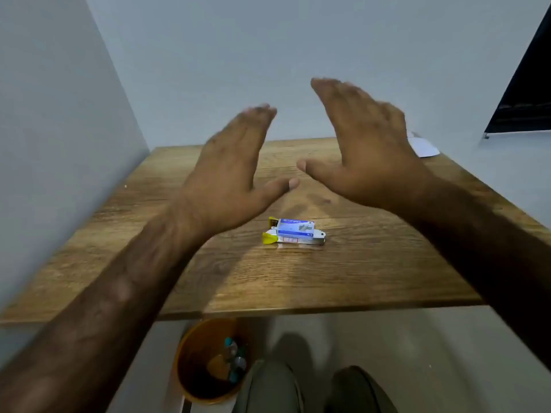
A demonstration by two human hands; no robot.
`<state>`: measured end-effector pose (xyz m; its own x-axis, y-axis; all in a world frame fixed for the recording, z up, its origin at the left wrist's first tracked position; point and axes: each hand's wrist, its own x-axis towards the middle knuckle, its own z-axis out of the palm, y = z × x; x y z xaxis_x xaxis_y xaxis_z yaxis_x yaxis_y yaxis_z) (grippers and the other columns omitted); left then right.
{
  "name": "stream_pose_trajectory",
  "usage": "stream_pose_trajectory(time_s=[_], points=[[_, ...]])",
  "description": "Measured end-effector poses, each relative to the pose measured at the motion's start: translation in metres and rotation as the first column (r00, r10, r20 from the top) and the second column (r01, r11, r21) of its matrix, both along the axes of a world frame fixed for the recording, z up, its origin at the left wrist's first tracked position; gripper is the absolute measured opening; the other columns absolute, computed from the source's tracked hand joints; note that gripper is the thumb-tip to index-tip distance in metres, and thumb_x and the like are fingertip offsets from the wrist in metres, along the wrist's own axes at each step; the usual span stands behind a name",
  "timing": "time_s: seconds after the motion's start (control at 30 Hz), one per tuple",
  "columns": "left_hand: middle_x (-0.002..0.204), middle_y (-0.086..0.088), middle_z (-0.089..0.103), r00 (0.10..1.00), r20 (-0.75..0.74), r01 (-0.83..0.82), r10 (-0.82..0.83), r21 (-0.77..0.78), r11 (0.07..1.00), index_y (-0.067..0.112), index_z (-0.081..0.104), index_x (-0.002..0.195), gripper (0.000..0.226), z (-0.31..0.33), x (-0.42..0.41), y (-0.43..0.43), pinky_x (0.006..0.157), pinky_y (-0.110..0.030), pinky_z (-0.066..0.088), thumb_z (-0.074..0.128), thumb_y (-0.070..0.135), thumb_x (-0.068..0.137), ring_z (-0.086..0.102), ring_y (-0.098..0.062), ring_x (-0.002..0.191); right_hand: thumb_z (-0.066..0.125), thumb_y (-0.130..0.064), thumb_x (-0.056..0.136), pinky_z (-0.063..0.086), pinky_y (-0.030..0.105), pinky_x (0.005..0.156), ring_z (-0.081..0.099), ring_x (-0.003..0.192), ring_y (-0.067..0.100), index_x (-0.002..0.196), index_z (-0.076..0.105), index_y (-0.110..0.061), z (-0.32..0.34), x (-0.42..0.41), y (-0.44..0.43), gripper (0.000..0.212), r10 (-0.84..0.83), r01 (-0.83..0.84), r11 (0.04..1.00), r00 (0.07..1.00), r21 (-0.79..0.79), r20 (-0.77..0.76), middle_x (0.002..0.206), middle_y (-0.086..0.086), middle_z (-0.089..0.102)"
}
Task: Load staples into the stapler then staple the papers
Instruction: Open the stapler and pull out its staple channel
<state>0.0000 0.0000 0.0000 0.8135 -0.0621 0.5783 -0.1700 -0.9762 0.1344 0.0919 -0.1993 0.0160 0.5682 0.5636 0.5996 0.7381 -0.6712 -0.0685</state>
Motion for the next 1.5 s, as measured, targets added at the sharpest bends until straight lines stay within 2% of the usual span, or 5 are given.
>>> stream_pose_trajectory(time_s=[0.17, 0.33, 0.87, 1.17, 1.5], points=[[0.167, 0.008, 0.025, 0.905, -0.378, 0.099, -0.196, -0.261, 0.960, 0.029, 0.014, 0.160, 0.104, -0.041, -0.021, 0.005, 0.122, -0.031, 0.025, 0.071, 0.063, 0.080, 0.026, -0.006, 0.150, 0.073, -0.054, 0.082, 0.034, 0.024, 0.109, 0.037, 0.139, 0.000, 0.156, 0.030, -0.030, -0.039, -0.011, -0.005, 0.088, 0.318, -0.312, 0.944, 0.789, 0.103, -0.525, 0.156, -0.012, 0.042], [0.153, 0.015, 0.047, 0.837, -0.476, 0.027, -0.268, -0.454, 0.891, 0.034, 0.017, 0.158, 0.103, -0.066, -0.023, 0.012, 0.118, -0.037, 0.040, 0.080, 0.050, 0.078, 0.047, -0.002, 0.138, 0.076, -0.051, 0.080, 0.050, 0.026, 0.088, 0.059, 0.111, 0.000, 0.128, 0.061, -0.039, -0.074, -0.016, 0.000, 0.052, 0.315, -0.321, 0.943, 0.770, 0.090, -0.555, 0.126, -0.019, 0.065], [0.118, 0.012, 0.066, 0.944, -0.271, 0.064, -0.188, -0.409, 0.910, 0.027, 0.064, 0.127, 0.046, -0.081, -0.020, 0.011, 0.098, -0.031, 0.047, 0.079, 0.035, 0.084, 0.057, -0.007, 0.111, 0.084, -0.031, 0.077, 0.054, 0.019, 0.090, 0.066, 0.104, -0.006, 0.112, 0.075, -0.033, -0.085, -0.020, -0.029, 0.037, 0.367, -0.207, 0.923, 0.730, 0.325, -0.576, 0.107, -0.023, 0.074], [0.117, 0.007, 0.068, 0.938, -0.272, 0.085, -0.216, -0.423, 0.902, 0.024, 0.067, 0.125, 0.041, -0.080, -0.021, 0.012, 0.098, -0.034, 0.048, 0.078, 0.030, 0.086, 0.058, -0.010, 0.111, 0.079, -0.040, 0.076, 0.047, 0.014, 0.081, 0.057, 0.106, -0.005, 0.108, 0.068, -0.048, -0.075, -0.025, -0.076, 0.034, 0.217, -0.257, 0.966, 0.743, 0.029, -0.634, 0.108, -0.030, 0.061], [0.112, -0.002, 0.071, 0.930, -0.127, 0.142, -0.346, -0.743, 0.654, 0.016, 0.069, 0.122, 0.047, -0.075, -0.014, 0.016, 0.094, -0.029, 0.055, 0.078, -0.003, 0.080, 0.068, -0.021, 0.103, 0.077, -0.057, 0.064, 0.056, 0.024, 0.090, 0.067, 0.105, -0.005, 0.117, 0.069, -0.038, -0.045, -0.001, -0.047, 0.056, 0.344, -0.210, 0.939, 0.611, 0.273, -0.713, 0.110, -0.022, 0.074]])
